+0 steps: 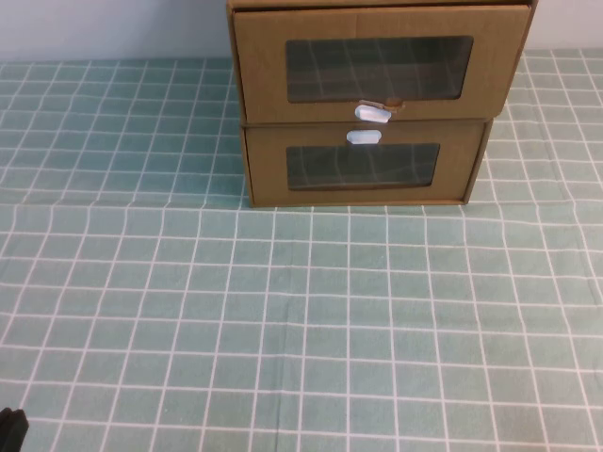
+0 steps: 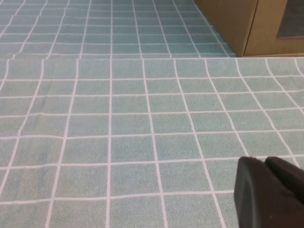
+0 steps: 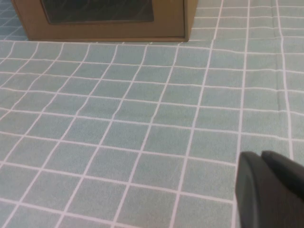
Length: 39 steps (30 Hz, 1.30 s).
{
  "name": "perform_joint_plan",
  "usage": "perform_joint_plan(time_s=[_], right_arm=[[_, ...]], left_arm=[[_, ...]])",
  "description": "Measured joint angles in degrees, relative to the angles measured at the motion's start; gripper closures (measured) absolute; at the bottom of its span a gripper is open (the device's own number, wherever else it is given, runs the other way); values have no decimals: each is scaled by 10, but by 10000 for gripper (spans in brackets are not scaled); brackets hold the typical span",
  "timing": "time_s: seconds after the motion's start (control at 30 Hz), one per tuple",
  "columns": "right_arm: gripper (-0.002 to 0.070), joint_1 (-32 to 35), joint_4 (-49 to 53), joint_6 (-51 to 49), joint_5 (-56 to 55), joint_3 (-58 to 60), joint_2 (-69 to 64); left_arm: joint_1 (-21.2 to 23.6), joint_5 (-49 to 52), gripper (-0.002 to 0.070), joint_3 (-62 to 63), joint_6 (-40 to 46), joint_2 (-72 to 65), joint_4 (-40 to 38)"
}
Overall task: Open the shoe box
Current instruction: 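Pull the top drawer of the cardboard box fully open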
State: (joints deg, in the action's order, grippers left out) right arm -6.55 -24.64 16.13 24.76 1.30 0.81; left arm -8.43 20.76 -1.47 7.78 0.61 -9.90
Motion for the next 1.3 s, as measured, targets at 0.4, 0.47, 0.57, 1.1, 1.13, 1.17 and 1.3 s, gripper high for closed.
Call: perform_joint_plan(time_s=[0.4,0.47,0.57,1.1,1.13,1.17,1.3], right_arm=[[690,0,1,0,0,0,0],[690,0,2,0,0,0,0],[689,0,3,0,-7,0,0],[689,0,3,0,-18,0,0],[690,0,3,0,-19,0,0],[690,0,3,0,-22,0,0],[690,0,4,0,-47,0,0]], left_arm=[[0,0,680,0,0,0,0],[0,0,680,0,0,0,0],[0,0,680,0,0,0,5],[0,-13,680,0,0,0,15],[0,-13,680,0,0,0,15],[0,-13,680,0,0,0,15],[0,-38,680,0,0,0,15]])
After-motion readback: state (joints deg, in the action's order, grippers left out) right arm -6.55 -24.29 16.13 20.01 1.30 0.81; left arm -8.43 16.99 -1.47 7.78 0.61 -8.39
